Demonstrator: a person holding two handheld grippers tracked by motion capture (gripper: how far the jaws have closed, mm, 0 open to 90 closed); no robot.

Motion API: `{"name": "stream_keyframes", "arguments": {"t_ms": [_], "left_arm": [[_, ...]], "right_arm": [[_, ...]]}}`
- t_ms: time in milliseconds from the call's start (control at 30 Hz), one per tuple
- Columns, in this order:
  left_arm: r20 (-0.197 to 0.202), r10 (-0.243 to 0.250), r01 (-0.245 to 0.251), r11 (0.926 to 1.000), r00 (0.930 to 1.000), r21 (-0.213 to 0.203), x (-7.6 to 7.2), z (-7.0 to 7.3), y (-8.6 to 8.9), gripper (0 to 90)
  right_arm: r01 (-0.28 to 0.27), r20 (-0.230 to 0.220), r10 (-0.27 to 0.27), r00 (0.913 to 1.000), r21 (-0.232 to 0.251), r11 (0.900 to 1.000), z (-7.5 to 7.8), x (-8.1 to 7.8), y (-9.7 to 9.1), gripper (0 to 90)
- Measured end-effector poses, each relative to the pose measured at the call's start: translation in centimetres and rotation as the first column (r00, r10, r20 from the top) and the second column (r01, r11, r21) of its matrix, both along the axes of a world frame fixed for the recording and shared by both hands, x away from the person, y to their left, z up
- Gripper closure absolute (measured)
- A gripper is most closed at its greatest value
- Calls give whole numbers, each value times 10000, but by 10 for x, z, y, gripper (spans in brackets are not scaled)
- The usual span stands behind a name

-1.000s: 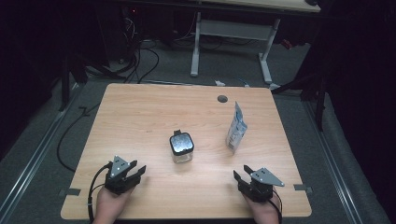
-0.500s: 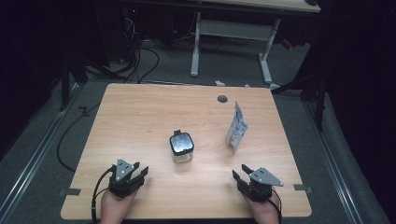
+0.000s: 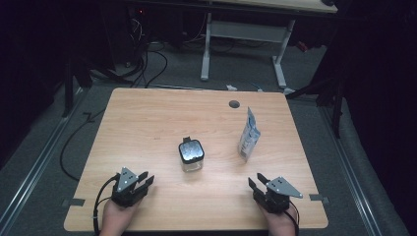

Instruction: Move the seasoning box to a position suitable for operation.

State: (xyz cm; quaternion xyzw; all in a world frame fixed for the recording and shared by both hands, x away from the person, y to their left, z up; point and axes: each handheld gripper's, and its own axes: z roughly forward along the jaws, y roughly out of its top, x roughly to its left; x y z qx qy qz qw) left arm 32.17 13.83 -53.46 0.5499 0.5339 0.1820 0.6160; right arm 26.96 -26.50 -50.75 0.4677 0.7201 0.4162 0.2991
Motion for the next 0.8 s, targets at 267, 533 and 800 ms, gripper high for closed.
{"name": "stream_keyframes", "arguments": {"t_ms": [267,533,800], "left_arm": [[426,137,-142,9998,9990,117,12,18,-25,679],[-153,-347,346,9994,9993,-33,31,12,-47,788],[-239,-692,688,9975,9973,-149,39,11,-68,892]], "right_arm": [[-456,13,456,9990,-26,9990,-3,15,3,606],[-451,57,451,9990,-124,9989,-1,13,2,653],[-472,18,472,9989,-257,9986,-4,15,3,728]]}}
